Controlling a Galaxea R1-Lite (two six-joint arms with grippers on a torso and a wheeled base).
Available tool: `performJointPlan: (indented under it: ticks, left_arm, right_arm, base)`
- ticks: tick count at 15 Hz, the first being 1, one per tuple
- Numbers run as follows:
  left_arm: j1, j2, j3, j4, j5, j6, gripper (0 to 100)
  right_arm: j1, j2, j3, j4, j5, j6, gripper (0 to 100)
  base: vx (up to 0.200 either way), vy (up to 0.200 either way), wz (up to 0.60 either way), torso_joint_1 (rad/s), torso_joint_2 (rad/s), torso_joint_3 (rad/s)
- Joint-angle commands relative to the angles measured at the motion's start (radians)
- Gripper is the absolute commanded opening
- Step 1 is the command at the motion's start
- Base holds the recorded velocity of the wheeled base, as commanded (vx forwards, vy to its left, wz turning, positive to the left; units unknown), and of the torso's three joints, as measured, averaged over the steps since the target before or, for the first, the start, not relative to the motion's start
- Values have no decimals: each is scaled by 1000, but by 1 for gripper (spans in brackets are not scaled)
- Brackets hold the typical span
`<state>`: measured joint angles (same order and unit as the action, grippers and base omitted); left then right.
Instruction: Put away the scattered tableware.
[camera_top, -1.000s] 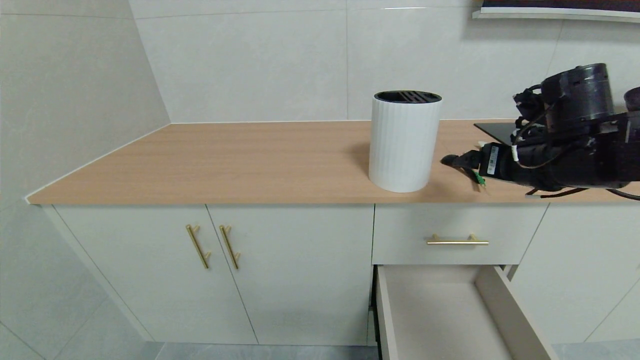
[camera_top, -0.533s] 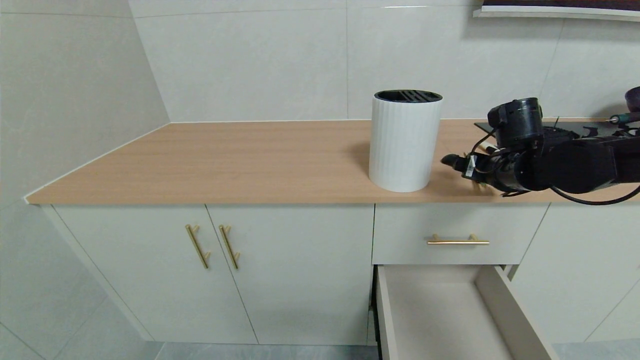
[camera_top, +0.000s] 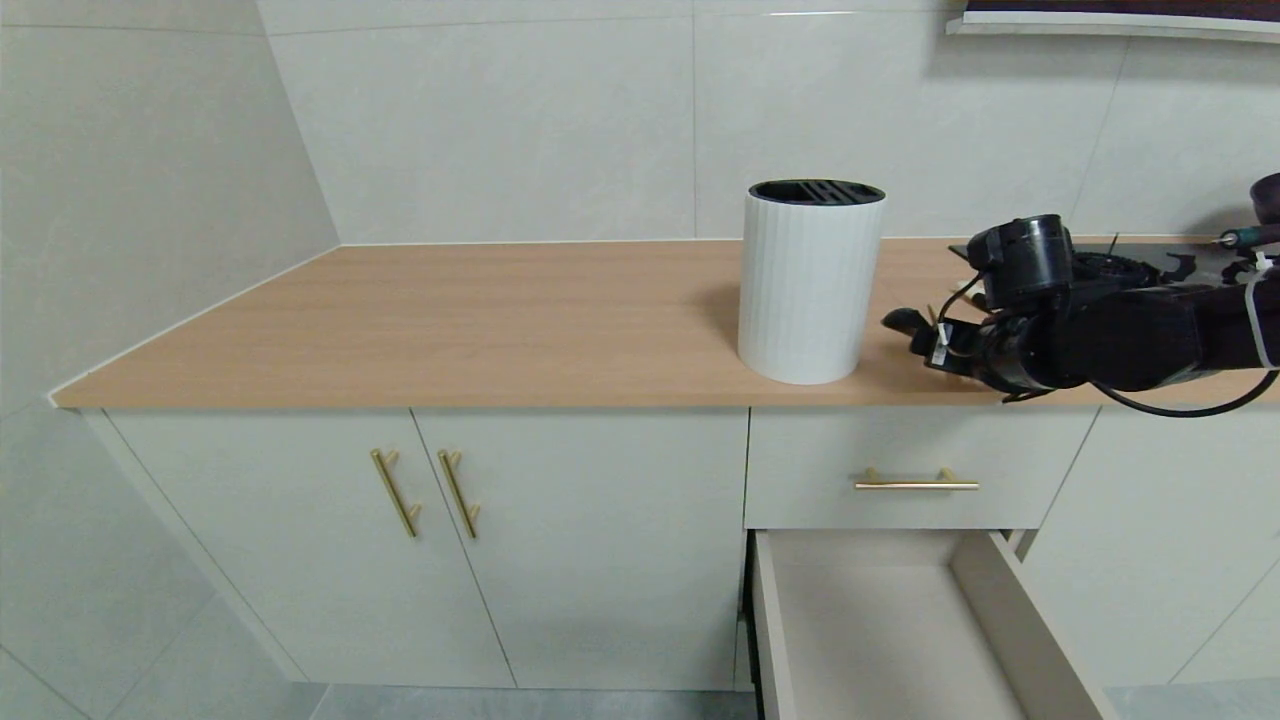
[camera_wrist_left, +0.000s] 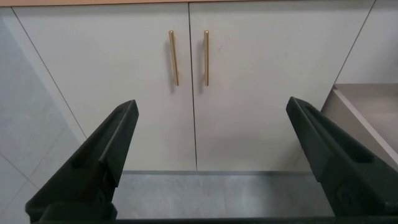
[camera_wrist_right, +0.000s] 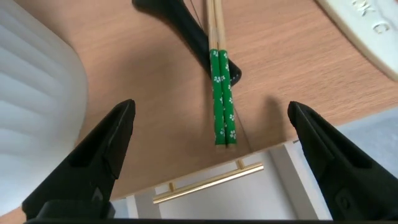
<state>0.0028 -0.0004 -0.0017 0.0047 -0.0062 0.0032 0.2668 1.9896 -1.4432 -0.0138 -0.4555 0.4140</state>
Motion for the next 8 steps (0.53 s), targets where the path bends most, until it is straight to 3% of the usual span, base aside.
performJointPlan:
  ticks: [1, 3, 4, 8]
  left_arm:
    - [0, 0, 0, 0, 0, 0, 100]
    - [0, 0, 0, 0, 0, 0, 100]
    - [0, 0, 0, 0, -1, 0, 100]
    - [0, 0, 0, 0, 0, 0, 100]
  right_arm:
    - [0, 11, 0, -2, 0, 0, 100]
    - [0, 17, -2, -2, 0, -1, 100]
    - [0, 15, -2, -3, 0, -1, 0]
    - [-3, 9, -2, -3, 0, -1, 0]
  base:
    - [0, 0, 0, 0, 0, 0]
    - [0, 0, 0, 0, 0, 0]
    - [0, 0, 0, 0, 0, 0]
    - [0, 0, 0, 0, 0, 0]
